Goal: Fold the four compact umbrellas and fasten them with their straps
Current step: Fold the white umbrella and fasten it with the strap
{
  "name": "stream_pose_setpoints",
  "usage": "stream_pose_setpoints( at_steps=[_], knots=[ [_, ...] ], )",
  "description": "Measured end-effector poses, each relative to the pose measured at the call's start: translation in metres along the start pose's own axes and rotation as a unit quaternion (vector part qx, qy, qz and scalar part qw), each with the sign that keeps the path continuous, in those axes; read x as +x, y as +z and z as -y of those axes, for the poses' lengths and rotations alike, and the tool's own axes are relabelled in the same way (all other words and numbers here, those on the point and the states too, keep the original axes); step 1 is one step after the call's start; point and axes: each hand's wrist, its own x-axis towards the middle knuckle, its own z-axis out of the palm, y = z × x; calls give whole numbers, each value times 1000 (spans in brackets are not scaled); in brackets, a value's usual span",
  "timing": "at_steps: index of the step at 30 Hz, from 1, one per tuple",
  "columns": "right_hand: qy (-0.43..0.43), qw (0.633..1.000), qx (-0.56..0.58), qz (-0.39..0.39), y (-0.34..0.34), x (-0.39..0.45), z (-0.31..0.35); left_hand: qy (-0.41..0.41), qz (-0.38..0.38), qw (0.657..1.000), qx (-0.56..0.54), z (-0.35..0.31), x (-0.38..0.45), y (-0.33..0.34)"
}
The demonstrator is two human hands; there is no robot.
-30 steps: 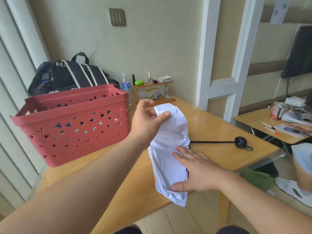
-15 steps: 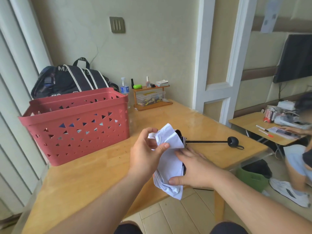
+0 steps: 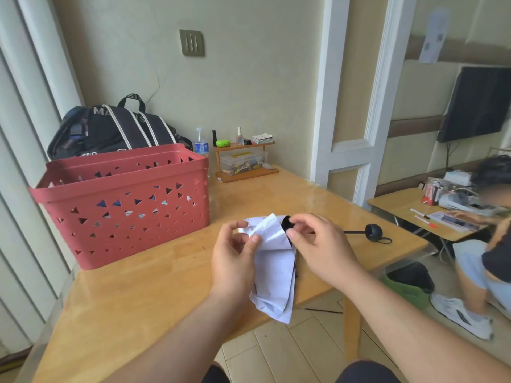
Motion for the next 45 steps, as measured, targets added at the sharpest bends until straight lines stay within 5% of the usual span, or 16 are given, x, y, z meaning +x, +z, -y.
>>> stream_pose_setpoints(
  at_steps=[5, 12, 21, 32, 35, 40, 45],
  knots=[
    [104, 976, 117, 149, 14, 6, 21, -5, 21, 1000, 13, 11, -7, -5],
    [78, 988, 112, 72, 26, -27, 22, 3, 127, 984, 126, 15, -4, -31],
    [-16, 998, 32, -51, 38, -45, 11, 100, 107, 956, 253, 14, -14, -28],
    [-49, 996, -62, -41, 42, -54, 1, 171, 107, 932, 301, 21, -14, -32],
    [-35, 997, -70, -15, 43, -55, -3, 235, 148, 889, 364, 24, -8, -42],
    [-117, 989, -91, 30, 47, -56, -9, 449, 134, 734, 491, 30, 5, -60],
    [-229, 960, -159, 15, 39, -51, -15, 482, 133, 734, 460, 33, 5, -60]
  ],
)
